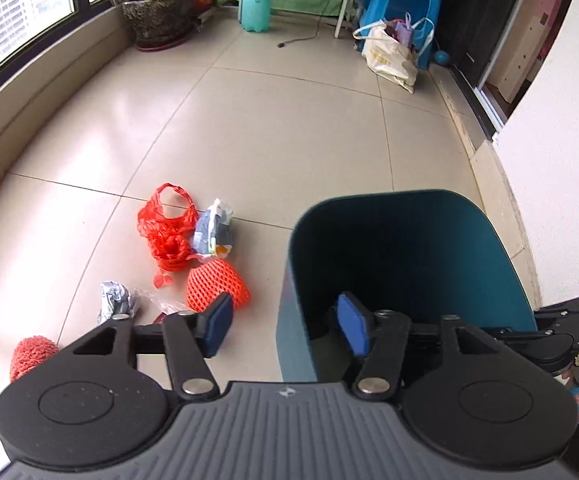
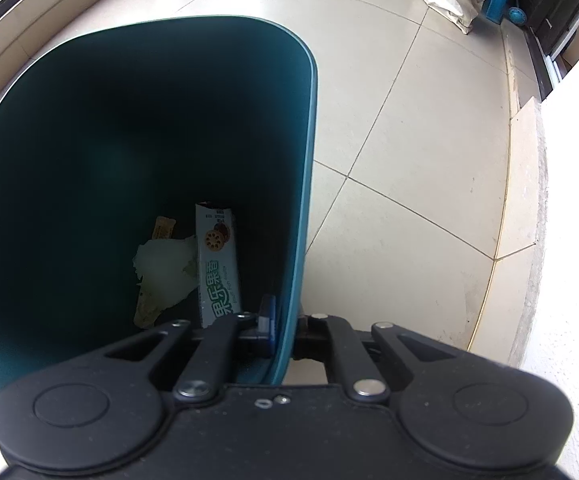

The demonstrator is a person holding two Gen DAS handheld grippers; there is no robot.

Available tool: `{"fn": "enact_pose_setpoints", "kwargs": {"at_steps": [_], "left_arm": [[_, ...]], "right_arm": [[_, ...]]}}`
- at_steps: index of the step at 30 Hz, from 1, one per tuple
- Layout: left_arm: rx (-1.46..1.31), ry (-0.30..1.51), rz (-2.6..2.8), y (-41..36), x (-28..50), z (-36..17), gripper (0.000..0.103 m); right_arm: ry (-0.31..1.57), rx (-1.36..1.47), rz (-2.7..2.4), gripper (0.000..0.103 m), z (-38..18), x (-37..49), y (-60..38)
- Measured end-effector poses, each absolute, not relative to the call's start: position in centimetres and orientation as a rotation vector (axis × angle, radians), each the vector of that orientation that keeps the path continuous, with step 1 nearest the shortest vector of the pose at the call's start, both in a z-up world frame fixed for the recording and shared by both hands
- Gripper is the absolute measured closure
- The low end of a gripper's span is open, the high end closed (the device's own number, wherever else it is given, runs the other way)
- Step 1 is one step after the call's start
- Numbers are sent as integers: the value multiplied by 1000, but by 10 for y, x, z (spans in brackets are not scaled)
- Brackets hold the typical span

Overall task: Collect trash
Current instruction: 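Move the left tool back over the grey crumpled plastic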

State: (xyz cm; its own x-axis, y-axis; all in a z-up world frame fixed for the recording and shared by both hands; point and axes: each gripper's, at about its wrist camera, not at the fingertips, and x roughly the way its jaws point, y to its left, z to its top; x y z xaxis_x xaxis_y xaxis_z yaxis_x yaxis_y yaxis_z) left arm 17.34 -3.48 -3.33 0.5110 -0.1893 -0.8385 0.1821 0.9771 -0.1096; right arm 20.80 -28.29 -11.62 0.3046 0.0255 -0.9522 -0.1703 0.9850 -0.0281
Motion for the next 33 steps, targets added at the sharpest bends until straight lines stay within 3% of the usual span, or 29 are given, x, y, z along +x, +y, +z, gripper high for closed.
{"fn": "enact_pose_setpoints", "kwargs": {"at_steps": [13,33], "left_arm": [[-77,944,-68,65,218,-57,24],[6,1328,167,152,299,-278,24]], "right_arm": [[1304,-106,131,98,-123,211,-285],[1387,-21,153,96,-137,224,-305]]}}
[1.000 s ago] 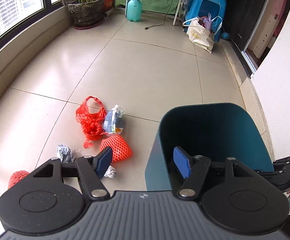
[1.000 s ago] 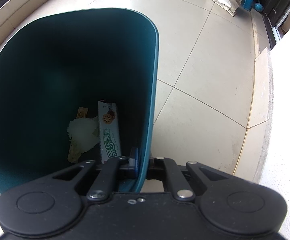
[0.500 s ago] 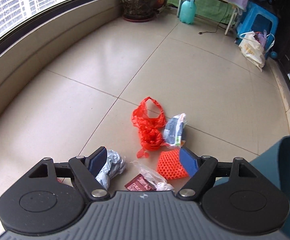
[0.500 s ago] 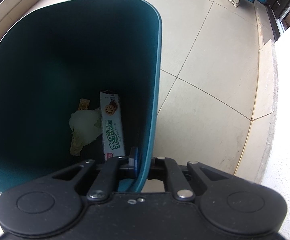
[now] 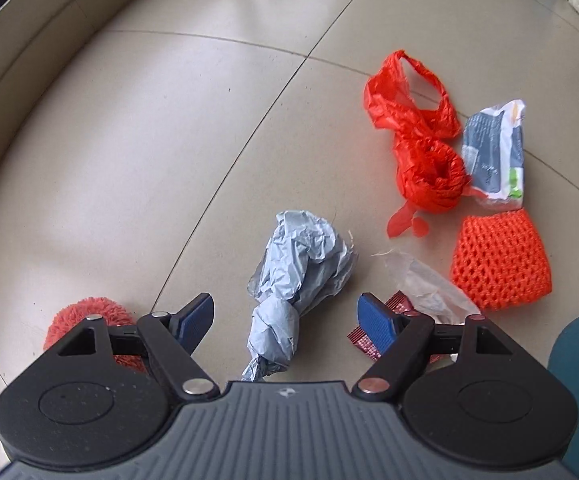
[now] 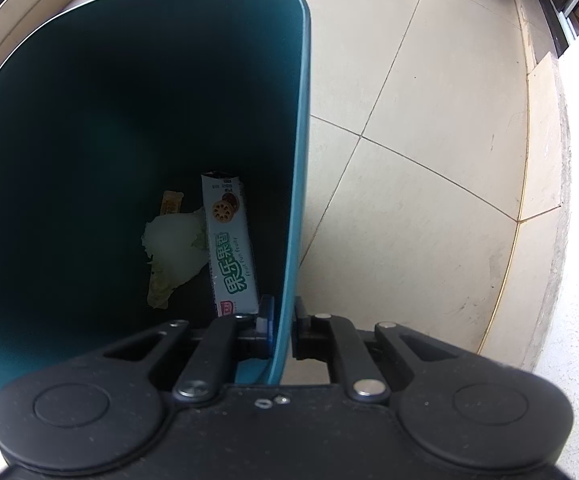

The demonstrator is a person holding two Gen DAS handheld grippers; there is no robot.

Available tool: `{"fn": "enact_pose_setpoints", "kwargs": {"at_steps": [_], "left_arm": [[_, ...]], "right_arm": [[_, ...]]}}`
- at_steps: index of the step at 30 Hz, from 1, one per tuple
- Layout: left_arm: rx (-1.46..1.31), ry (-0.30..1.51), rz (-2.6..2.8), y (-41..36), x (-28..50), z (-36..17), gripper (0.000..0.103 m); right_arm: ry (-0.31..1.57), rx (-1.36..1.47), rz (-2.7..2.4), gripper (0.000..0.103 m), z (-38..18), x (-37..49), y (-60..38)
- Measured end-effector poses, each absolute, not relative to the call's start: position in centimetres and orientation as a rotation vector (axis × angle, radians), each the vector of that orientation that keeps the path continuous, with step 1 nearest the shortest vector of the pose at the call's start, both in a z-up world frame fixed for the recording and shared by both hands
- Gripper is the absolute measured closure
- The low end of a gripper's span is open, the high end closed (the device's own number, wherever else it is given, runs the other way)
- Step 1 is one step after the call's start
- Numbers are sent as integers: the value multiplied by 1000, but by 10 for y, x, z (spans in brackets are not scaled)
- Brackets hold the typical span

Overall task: Collect trash
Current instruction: 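Move the left tool back over the grey crumpled plastic, then close the left tool on the grey crumpled plastic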

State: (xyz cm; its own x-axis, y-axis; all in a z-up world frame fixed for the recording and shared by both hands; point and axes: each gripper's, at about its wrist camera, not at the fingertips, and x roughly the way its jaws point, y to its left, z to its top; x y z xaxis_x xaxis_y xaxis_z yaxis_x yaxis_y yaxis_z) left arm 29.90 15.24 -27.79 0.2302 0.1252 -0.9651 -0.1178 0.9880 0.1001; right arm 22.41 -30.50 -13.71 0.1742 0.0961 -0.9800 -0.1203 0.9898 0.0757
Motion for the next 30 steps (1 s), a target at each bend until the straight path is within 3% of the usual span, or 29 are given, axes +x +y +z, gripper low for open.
{"fn": "enact_pose_setpoints", "kwargs": {"at_steps": [15,17,18,21,30], "left_arm": [[-60,1401,209,179,296,-342,27],[-80,1404,195,182,296,-342,46],[-87,1411,196,182,297,-343,48],[-95,1408,180,183,298,-345,66],[-33,1361,160,172,290,-308,69]], "right_arm": [[1406,13,173,94,-135,236,-316],[1405,11,177,94,-136,235,-316],[1405,10,177,94,-136,236,-316],[1403,4,178,94,-137,234,-313],[1387,-15,175,95,-138,228,-305]]}}
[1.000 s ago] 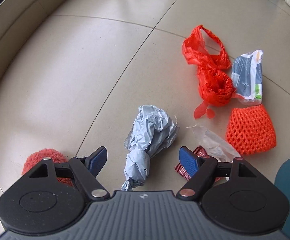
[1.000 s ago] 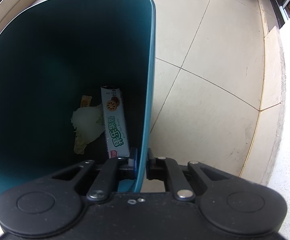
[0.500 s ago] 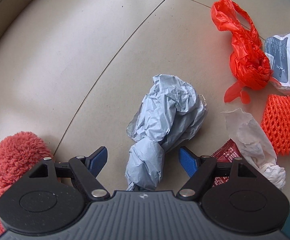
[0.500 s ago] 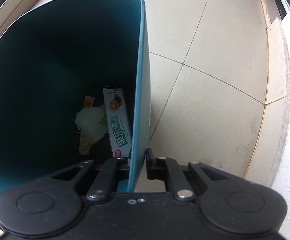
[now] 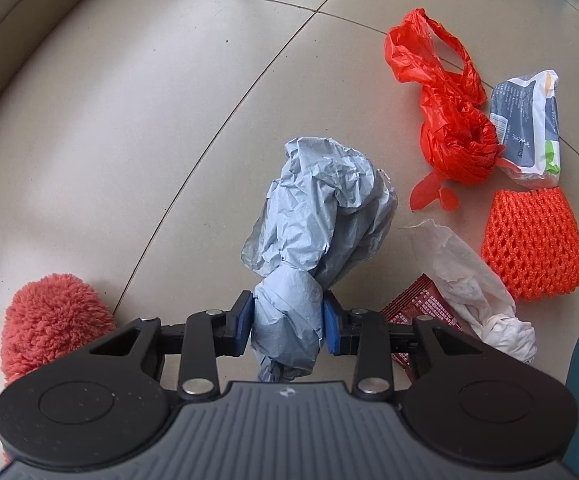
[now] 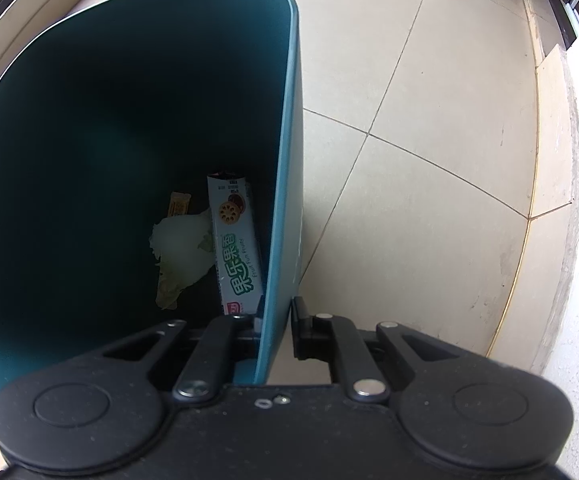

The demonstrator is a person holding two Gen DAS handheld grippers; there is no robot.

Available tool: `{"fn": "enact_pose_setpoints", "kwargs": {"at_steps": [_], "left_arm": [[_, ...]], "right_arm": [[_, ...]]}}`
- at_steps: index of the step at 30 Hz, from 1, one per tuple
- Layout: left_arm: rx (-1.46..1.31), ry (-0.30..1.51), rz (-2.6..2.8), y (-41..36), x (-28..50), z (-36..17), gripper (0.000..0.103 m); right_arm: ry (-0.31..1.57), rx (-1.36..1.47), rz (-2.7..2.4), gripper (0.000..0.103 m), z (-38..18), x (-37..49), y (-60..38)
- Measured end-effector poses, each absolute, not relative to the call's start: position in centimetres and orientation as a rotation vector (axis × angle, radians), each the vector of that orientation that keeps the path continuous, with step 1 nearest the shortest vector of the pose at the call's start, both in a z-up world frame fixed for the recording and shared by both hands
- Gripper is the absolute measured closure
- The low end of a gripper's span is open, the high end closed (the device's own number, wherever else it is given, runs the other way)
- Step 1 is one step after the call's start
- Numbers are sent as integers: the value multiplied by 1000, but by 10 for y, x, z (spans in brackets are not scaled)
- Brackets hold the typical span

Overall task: Collect trash
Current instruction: 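Close the left tool on the grey crumpled plastic, then carry the grey plastic with the left tool into the teal bin and release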

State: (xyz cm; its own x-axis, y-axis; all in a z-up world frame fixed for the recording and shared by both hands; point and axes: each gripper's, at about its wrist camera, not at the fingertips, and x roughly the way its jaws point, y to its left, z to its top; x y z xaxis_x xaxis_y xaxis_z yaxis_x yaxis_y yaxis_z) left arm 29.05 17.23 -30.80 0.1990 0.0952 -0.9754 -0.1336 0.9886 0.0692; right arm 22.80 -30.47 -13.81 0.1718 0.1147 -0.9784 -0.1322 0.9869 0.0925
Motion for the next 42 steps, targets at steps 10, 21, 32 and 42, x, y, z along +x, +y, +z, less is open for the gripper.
{"fn": "enact_pose_setpoints", "kwargs": {"at_steps": [10,21,32,42], "left_arm": [[-41,1266,93,144,284,-213,69],[-36,1143,-76,85,240,-82,69],[68,1100,-315,-19,197,-18,69],[200,1173,-425,-119,175,-61,69]], "right_arm": [[1376,-10,167,95,-135,222,-305],[1323,-20,164,95,-114,210,-301],[1274,-35,170,94,-104,195,-296],[1264,-40,175,94,-108,193,-297]]}}
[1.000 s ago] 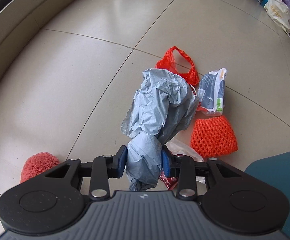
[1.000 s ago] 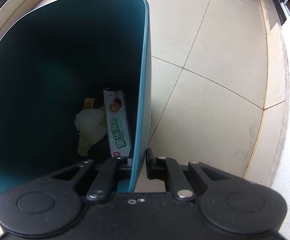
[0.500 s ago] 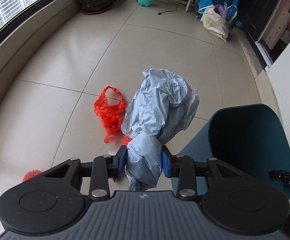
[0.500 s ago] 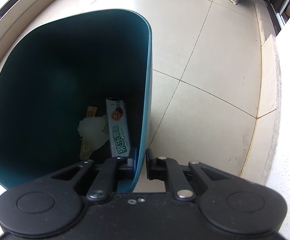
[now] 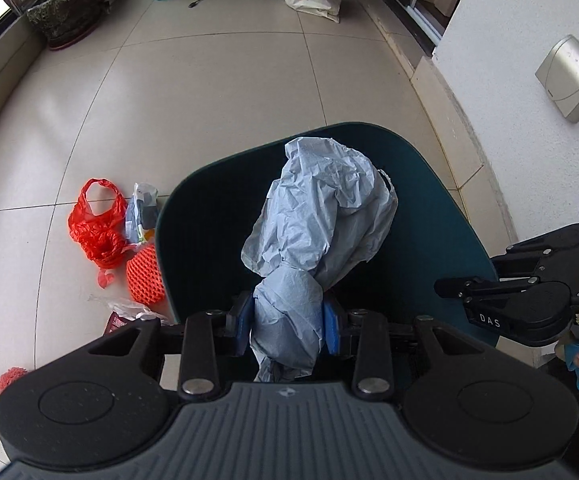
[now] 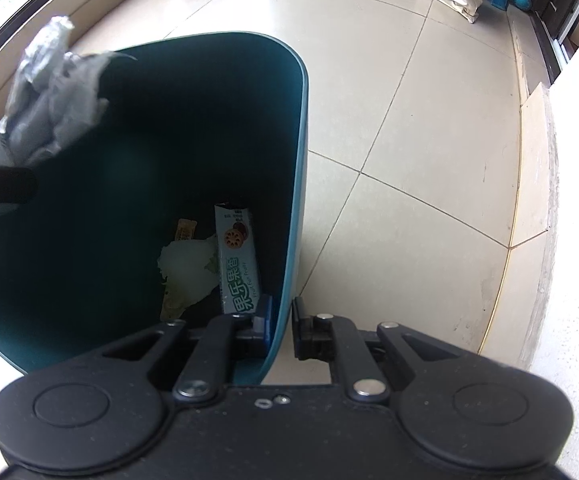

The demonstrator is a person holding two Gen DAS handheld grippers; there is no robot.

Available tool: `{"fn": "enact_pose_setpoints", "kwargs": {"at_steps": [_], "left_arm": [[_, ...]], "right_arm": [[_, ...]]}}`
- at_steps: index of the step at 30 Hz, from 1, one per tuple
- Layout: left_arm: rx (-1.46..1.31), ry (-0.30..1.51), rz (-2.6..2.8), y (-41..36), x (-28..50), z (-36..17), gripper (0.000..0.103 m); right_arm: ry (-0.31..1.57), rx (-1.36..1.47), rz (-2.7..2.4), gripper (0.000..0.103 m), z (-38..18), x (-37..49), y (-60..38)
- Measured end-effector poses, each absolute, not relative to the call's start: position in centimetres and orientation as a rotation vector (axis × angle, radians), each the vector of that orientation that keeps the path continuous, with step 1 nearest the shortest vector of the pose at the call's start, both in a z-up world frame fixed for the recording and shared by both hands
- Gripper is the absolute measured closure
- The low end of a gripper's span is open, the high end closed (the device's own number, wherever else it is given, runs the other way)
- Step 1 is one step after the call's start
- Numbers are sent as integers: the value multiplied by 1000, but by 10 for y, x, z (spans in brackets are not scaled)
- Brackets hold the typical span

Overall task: Collect trash
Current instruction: 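Carry the grey plastic with the left tool into the teal bin and release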

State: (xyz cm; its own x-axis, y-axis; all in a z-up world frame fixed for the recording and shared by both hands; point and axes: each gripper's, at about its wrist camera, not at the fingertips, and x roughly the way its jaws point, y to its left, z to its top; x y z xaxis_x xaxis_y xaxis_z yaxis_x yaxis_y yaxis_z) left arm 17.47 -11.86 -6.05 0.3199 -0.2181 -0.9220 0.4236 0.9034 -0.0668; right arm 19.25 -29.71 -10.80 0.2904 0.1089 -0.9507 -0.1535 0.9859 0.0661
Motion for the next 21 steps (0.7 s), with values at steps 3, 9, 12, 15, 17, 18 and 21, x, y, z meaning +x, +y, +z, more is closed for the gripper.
{"fn": "enact_pose_setpoints", "kwargs": {"at_steps": [3,9,12,15,17,18,21], "left_arm": [[228,1207,-420,-135,176,-80,69],[276,1262,-395,-158,182,-109,68],[295,1273,-387,-164,185,-118,68],[304,1278,-393,-167,185,-122,68],[311,1269,-402,-170,183,-122,66],[307,1263,-405,-170,182,-121,64],[272,1250,-417,-172,186,-119,47]], "right_arm": [[1264,-35,177,94,-109,192,-298],[1263,-26,183,93,-108,190,-300],[1263,-25,185,93,-108,191,-302],[1263,-25,185,93,-108,191,-302],[1263,-24,185,93,-108,191,-302],[1262,-23,186,93,-108,191,-302],[1262,-20,187,93,-108,191,-304]]}}
